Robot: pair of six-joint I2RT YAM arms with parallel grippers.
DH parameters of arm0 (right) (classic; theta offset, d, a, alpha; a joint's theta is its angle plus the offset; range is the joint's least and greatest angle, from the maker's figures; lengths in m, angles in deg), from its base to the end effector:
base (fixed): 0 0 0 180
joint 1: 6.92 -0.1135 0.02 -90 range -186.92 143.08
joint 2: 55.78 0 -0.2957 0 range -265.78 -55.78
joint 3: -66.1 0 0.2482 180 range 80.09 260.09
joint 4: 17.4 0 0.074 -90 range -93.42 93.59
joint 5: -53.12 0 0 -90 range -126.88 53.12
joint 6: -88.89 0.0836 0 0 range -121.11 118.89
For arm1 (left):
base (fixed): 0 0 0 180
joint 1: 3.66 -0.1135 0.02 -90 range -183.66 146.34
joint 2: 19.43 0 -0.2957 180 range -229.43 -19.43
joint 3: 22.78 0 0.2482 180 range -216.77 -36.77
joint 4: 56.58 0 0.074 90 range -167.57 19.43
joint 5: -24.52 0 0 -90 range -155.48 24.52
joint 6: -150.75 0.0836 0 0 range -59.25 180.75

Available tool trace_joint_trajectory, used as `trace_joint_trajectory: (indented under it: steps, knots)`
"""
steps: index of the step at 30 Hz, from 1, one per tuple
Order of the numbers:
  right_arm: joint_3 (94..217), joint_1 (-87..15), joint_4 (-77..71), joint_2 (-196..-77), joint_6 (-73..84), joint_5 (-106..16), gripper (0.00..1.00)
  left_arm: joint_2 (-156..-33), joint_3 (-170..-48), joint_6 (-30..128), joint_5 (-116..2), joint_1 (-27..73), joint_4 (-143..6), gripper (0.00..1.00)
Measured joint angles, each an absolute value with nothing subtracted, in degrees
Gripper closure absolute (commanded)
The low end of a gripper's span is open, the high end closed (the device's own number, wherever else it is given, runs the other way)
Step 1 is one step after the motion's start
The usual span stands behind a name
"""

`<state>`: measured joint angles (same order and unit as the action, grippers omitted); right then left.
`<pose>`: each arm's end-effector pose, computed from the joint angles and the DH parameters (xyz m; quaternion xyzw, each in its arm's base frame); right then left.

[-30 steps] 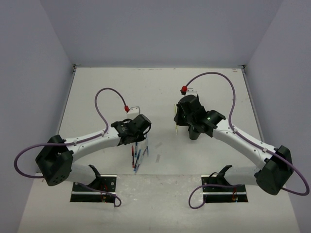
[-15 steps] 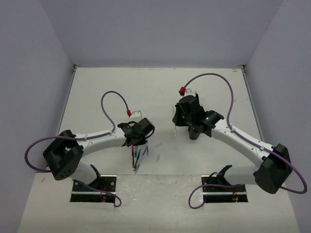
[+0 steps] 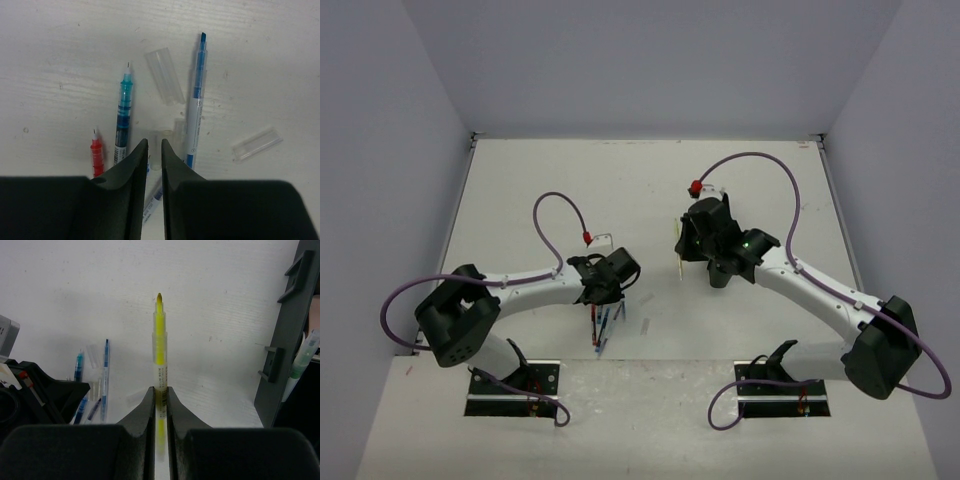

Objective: Sort the stationery into containers
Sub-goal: Pick up the pen cap from the center of the board.

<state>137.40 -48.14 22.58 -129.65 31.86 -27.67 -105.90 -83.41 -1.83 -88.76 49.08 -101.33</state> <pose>0.2353 0.1884 0.2806 -0.0334 0.9125 0.1833 0.3642 0.1930 -0.1991 0.1582 -0.1167 0.9589 -0.0331 0.2564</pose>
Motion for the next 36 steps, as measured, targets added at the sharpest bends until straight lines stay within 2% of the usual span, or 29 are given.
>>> trace_joint_trajectory:
  steps: [17, 20, 21, 30, 36]
  knots:
    - [136.82, -48.14, 22.43, -129.65, 31.86, -27.91, 1.00, -107.02, -81.85, -2.75, -88.59, 49.35, -100.43, 0.83]
    - [136.82, -48.14, 22.41, -129.65, 31.86, -28.09, 1.00, -107.25, -81.87, -2.75, -88.72, 49.38, -99.91, 0.99]
    - [136.82, -48.14, 22.41, -129.65, 31.86, -28.16, 1.00, -107.31, -81.87, -2.75, -88.80, 49.39, -99.82, 1.00]
    - [135.82, -48.13, 20.91, -129.00, 31.39, -31.19, 1.00, -107.25, -82.38, -2.53, -89.62, 49.40, -99.57, 1.00]
    - [125.41, -48.07, 8.86, -122.16, 30.23, -41.49, 1.00, -101.51, -88.54, 2.55, -93.67, 49.40, -101.72, 1.00]
